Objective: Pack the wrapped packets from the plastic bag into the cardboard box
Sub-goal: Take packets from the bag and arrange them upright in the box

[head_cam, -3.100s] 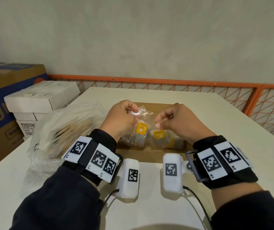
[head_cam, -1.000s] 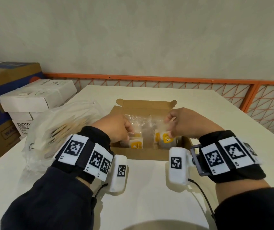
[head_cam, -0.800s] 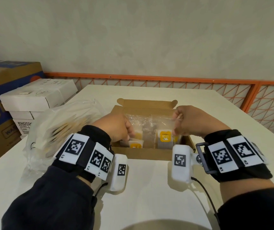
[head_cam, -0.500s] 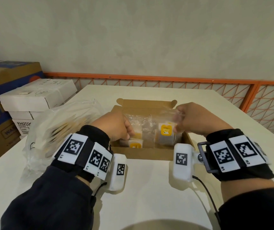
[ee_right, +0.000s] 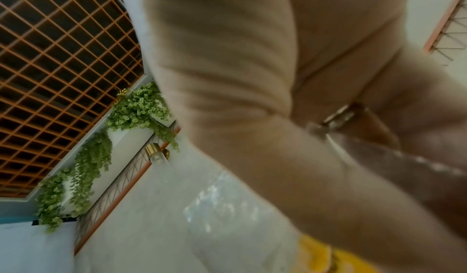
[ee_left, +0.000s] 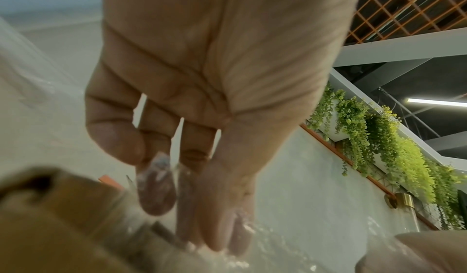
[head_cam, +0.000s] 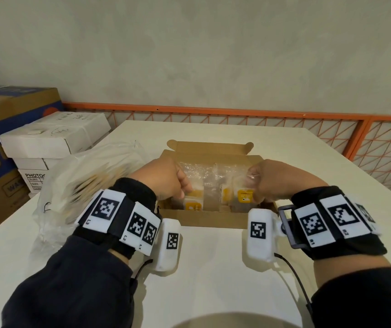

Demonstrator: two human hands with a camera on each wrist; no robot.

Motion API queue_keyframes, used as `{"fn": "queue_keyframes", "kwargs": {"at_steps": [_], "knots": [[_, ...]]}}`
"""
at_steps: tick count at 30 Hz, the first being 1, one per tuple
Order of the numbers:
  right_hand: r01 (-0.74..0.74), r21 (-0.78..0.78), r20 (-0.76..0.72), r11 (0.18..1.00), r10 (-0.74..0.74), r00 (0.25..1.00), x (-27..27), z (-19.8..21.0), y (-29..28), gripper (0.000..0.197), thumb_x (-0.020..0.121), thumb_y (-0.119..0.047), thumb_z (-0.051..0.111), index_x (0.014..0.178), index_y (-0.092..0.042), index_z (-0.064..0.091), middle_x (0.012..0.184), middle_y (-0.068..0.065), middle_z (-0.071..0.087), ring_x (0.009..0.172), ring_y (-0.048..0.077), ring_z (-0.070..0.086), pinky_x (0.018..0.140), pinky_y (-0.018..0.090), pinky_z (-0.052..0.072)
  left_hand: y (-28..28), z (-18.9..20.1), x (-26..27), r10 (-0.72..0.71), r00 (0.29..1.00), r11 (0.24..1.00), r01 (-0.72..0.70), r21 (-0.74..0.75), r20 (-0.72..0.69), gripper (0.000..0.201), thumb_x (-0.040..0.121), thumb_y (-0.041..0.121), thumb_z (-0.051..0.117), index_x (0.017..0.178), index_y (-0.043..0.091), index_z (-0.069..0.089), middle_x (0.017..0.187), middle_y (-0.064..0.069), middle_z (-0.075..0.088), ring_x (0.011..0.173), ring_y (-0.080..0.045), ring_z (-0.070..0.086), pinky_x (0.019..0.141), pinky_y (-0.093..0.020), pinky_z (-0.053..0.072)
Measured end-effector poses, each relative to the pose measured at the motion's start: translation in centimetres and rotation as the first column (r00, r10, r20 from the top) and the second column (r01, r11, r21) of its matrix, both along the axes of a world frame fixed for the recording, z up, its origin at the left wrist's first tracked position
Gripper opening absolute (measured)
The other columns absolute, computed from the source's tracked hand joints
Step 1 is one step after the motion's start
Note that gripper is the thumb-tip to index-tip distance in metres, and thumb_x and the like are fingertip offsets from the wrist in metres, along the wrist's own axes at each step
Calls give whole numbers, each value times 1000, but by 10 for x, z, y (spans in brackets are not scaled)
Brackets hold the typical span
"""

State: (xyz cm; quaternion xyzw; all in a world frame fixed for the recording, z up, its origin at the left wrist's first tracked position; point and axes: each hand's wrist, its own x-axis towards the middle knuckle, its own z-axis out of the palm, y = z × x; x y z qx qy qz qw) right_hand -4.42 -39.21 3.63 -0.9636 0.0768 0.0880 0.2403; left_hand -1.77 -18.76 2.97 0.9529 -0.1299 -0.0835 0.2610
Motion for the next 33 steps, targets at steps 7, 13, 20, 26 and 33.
{"fn": "queue_keyframes", "kwargs": {"at_steps": [7, 13, 20, 26, 33], "knots": [[-9, 6, 285, 1000, 7, 959, -2, 9, -1, 22, 69, 4, 64, 84, -12, 60, 63, -5, 47, 57, 8, 43, 47, 18, 29, -1, 0, 0, 54, 997, 997, -51, -51, 48, 20, 82, 3, 66, 94, 17, 74, 93, 5, 63, 95, -11, 54, 89, -25, 40], [-62, -27, 261, 998, 67, 963, 1, 4, 8, 22, 71, 3, 64, 88, -10, 68, 85, 0, 63, 79, 15, 55, 53, 16, 36, -3, 1, 1, 84, 993, 993, -77, -87, 79, 20, 83, 3, 65, 95, 16, 73, 92, 5, 61, 94, -11, 53, 88, -23, 38], [-9, -108, 58, 994, 16, 998, -2, 3, 11, 56, 69, -7, 76, 121, -14, 56, 111, 5, 59, 92, 19, 56, 67, 22, 42, -3, 1, 1, 69, 995, 995, -63, -83, 70, 19, 83, 3, 64, 96, 14, 73, 92, 4, 62, 93, -10, 53, 88, -22, 38], [53, -66, 18, 996, -52, 999, -5, 3, 4, 19, 72, -9, 74, 85, -9, 60, 62, 2, 65, 58, 10, 63, 52, 21, 45, -3, 0, -1, 74, 997, 994, -70, -84, 34, 19, 82, 2, 65, 95, 15, 72, 94, 4, 63, 94, -10, 54, 88, -23, 37], [7, 92, 268, 996, -32, 963, -3, 9, 2, 17, 68, 3, 70, 61, -11, 65, 58, -4, 58, 57, 10, 52, 56, 21, 40, -3, 1, -1, 79, 996, 995, -77, -67, 36, 19, 83, 2, 64, 95, 15, 72, 93, 5, 62, 93, -10, 53, 88, -24, 37]]}}
